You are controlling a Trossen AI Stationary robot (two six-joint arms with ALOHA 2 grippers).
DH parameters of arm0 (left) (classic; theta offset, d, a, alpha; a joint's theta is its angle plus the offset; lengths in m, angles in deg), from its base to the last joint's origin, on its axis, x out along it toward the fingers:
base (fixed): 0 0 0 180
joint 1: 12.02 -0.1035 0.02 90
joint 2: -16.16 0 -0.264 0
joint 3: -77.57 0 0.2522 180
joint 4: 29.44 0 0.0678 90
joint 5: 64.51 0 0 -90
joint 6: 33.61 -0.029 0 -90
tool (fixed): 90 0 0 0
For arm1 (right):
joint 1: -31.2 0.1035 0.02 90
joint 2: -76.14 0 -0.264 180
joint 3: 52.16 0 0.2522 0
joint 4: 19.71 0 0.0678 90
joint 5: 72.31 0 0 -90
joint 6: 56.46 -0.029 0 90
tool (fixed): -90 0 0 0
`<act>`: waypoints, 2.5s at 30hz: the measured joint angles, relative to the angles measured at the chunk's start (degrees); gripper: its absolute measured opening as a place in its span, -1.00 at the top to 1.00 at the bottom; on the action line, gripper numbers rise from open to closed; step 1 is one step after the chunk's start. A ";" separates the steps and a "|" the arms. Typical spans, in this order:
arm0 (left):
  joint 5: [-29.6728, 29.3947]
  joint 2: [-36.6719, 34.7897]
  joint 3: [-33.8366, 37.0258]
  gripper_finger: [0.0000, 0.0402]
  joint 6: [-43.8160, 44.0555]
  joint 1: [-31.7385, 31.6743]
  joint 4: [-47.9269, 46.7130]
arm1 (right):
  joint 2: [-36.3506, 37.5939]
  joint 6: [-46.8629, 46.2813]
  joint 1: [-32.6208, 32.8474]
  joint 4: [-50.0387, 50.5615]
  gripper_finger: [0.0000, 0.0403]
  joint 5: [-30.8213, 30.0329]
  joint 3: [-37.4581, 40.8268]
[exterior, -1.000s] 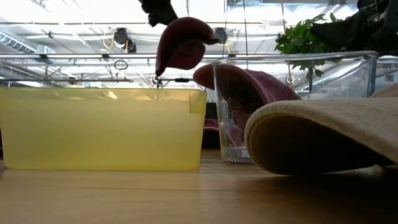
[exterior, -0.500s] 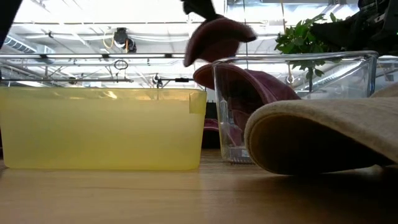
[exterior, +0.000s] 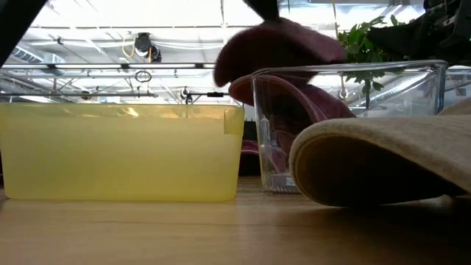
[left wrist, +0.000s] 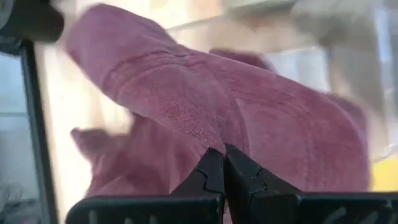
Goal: Pick & Place hat
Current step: Put the left red cap into the transparent bin
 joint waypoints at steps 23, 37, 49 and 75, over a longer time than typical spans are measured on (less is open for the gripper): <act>2.89 7.19 -0.10 0.93 0.71 -0.03 4.55 | -0.79 -1.55 0.00 0.01 1.00 0.20 0.00; 4.95 7.33 -0.10 0.71 0.33 -0.29 5.97 | -0.96 -1.55 0.00 0.05 1.00 0.22 0.00; -0.59 5.27 -0.05 -0.14 -0.26 0.10 6.18 | -1.05 -1.55 0.00 0.08 1.00 0.25 -0.02; 7.98 11.47 0.34 0.97 3.54 -4.67 24.59 | -1.32 -1.55 0.02 1.34 1.00 0.28 -0.02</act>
